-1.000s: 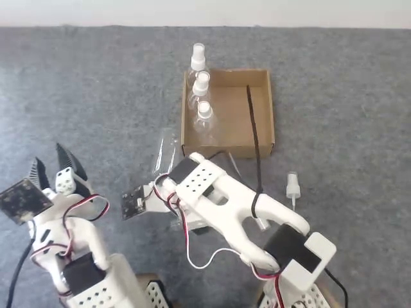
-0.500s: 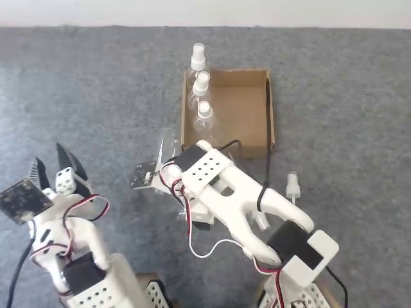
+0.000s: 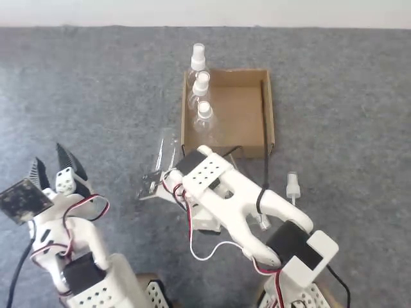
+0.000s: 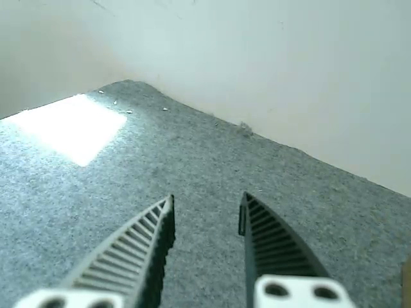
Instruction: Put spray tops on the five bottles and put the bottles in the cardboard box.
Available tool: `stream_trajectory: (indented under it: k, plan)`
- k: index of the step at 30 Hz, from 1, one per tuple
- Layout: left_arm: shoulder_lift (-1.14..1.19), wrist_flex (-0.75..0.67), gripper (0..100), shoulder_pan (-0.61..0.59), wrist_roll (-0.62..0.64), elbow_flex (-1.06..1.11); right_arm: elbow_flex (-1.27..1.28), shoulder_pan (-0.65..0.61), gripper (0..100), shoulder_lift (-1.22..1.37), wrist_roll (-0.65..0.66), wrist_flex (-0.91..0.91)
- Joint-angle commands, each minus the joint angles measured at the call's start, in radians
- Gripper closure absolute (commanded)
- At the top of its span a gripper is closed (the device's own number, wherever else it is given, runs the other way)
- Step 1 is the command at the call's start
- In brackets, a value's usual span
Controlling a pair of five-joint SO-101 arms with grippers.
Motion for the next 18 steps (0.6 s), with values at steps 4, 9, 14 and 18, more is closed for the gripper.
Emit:
stream_trajectory:
  k: [4, 9, 14, 18]
  plan:
    - [-0.02, -0.031, 84, -0.002, 0.017, -0.008, 0.012, -0.012, 74.1, -0.005, 0.087, -0.022]
    - [-0.02, -0.031, 84, -0.002, 0.017, -0.008, 0.038, -0.016, 74.2, -0.005, 0.11, -0.076]
    - [-0.02, -0.031, 84, -0.002, 0.017, -0.008, 0.04, -0.056, 74.2, -0.005, 0.144, -0.081]
    - [-0.02, -0.032, 84, -0.002, 0.017, -0.008, 0.038, -0.062, 74.2, -0.005, 0.144, -0.084]
